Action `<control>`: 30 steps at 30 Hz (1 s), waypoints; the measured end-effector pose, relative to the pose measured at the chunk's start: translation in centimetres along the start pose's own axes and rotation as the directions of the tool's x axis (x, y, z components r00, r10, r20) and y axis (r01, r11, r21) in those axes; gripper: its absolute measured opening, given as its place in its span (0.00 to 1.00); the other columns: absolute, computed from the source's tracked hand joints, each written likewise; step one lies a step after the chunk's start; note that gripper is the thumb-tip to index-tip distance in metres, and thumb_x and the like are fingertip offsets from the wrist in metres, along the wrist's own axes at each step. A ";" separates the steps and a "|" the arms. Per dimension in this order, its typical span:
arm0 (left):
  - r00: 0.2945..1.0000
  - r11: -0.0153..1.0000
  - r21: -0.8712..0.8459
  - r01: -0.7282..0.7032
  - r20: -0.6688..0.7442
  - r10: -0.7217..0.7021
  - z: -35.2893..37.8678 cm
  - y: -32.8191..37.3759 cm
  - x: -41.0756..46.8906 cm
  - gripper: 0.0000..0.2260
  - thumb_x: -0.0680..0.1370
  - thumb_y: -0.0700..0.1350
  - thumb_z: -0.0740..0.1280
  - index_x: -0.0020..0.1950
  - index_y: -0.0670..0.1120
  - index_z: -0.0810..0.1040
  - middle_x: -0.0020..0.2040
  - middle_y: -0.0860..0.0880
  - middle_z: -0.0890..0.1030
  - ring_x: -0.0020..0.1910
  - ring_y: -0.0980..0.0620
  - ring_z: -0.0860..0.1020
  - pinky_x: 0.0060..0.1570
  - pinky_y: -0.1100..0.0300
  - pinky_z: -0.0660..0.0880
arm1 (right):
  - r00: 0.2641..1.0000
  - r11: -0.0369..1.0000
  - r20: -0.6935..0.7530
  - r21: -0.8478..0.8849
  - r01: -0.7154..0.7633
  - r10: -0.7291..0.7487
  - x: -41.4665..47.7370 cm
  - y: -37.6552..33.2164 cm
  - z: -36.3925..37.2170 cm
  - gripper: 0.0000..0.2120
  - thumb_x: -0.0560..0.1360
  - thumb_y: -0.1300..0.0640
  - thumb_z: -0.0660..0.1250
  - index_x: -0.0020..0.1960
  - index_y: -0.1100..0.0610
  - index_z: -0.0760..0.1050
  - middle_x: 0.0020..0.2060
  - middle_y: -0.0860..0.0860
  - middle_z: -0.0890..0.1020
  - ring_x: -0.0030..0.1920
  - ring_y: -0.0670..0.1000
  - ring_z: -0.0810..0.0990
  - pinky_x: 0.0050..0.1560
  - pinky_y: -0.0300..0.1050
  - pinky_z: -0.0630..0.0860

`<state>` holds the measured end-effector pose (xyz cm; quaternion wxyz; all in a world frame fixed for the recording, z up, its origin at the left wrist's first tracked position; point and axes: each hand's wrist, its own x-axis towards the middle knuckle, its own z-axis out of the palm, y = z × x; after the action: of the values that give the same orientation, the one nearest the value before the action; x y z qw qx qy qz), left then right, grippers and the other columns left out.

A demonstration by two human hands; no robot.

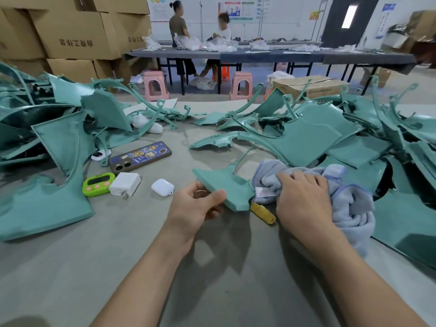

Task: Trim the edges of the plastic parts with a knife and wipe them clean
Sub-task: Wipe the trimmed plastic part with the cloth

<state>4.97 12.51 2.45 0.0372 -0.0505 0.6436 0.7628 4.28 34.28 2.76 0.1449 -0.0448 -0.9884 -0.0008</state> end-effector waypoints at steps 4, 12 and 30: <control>0.993 0.993 -0.028 -0.111 0.033 0.112 -0.5 0.3 -0.3 0.12 0.67 0.31 0.75 0.50 0.37 0.82 0.45 0.39 0.85 0.41 0.48 0.80 0.41 0.58 0.79 | 0.965 0.934 -0.235 0.356 -0.024 0.114 0.2 0.3 -0.6 0.09 0.74 0.61 0.61 0.48 0.49 0.76 0.44 0.50 0.78 0.47 0.57 0.72 0.50 0.49 0.59; 0.880 0.896 0.251 -0.366 -0.220 0.421 -1.8 0.5 -0.6 0.12 0.62 0.38 0.65 0.35 0.50 0.63 0.37 0.58 0.81 0.35 0.52 0.74 0.31 0.63 0.68 | 0.828 0.693 -0.535 0.661 0.287 0.168 -2.8 -0.5 -3.8 0.14 0.77 0.63 0.64 0.54 0.45 0.77 0.43 0.38 0.74 0.46 0.43 0.75 0.47 0.36 0.68; 0.906 0.907 0.041 -0.420 -0.037 0.421 0.6 -1.0 -1.7 0.09 0.69 0.48 0.68 0.39 0.43 0.82 0.32 0.43 0.81 0.32 0.44 0.79 0.33 0.52 0.77 | 0.982 0.321 -0.098 0.936 0.147 -0.164 -6.1 -7.1 -2.0 0.16 0.76 0.54 0.66 0.61 0.41 0.76 0.49 0.40 0.83 0.53 0.43 0.81 0.57 0.47 0.78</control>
<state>6.71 13.33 1.77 -0.1415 0.0729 0.6523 0.7410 10.06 26.65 2.98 0.1364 0.1413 -0.8091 0.5539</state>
